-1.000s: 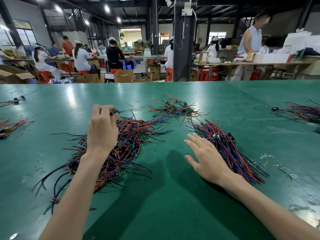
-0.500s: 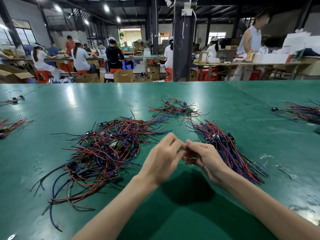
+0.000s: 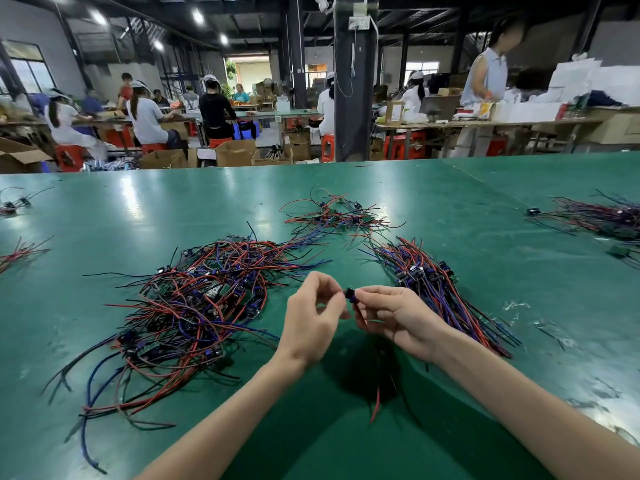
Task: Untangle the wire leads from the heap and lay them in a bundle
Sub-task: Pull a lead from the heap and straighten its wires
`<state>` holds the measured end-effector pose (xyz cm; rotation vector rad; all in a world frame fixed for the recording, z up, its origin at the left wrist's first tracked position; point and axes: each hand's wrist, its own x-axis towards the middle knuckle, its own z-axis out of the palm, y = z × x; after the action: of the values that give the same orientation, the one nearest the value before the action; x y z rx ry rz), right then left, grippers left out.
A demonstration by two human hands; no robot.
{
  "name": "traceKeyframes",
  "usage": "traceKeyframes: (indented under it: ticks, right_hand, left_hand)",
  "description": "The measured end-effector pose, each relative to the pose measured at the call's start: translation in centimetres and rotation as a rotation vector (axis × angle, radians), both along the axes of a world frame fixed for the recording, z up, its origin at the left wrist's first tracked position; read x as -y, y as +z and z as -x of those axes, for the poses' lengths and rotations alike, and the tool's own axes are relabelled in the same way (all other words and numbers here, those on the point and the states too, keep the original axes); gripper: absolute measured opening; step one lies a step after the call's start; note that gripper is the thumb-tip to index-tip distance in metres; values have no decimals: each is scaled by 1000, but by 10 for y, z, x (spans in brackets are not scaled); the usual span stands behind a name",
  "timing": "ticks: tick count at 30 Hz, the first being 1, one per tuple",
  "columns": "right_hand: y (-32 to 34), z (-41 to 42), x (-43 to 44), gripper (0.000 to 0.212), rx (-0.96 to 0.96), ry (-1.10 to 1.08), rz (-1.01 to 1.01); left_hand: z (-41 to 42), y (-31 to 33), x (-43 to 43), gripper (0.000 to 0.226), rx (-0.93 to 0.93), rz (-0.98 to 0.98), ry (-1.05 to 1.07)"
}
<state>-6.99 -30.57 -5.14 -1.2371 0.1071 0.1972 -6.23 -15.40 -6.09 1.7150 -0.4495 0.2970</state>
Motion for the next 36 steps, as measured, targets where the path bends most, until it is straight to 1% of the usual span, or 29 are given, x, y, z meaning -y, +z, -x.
traceKeyframes:
  ticks: [2,5,8,10,12,15,18,20,22,24,27,30,34,36]
  right_hand:
    - [1,0,0,5,-32,4,-74]
    - [3,1,-1,6,-69,46,-139]
    - [2,3,-2,5,-86,99,-133]
    - [3,5,-2,6,-86,150,-94]
    - [4,6,-2,8,-90,180,-55]
    - [3,7,-5,12,-93,156,-27]
    - [1,6,-5,16,-15,133,80]
    - [1,6,-6,13,14,128,124]
    - [2,7,-7,4,38,130,165]
    - [2,7,-9,6,52,130,195]
    - [2,8,-8,6,68,118,208]
    - [2,8,-8,11,73,106,205]
    - [3,9,-9,6,44,136,183]
    - [3,10,-9,8,32,138,186]
  left_hand:
    - [-7,0,-2,14,-159,93,65]
    - [-13,-1,-3,15,-412,141,27]
    - [-13,-2,-2,15,-505,234,-75]
    - [-12,-1,-2,12,-511,289,-105]
    - [-11,1,-2,11,-502,287,-107]
    - [-9,2,-3,11,-491,261,-121]
    - [-9,2,-3,12,-496,255,-147]
    - [-9,2,-3,10,-488,252,-145]
    - [-9,2,-3,8,-476,249,-127]
    - [-10,2,-2,11,-472,270,-113]
    - [-10,3,-3,10,-468,271,-107]
    - [-9,4,-3,9,-449,247,-137]
    - [-6,4,-3,11,-452,293,-212]
    - [-5,3,-2,12,-445,287,-207]
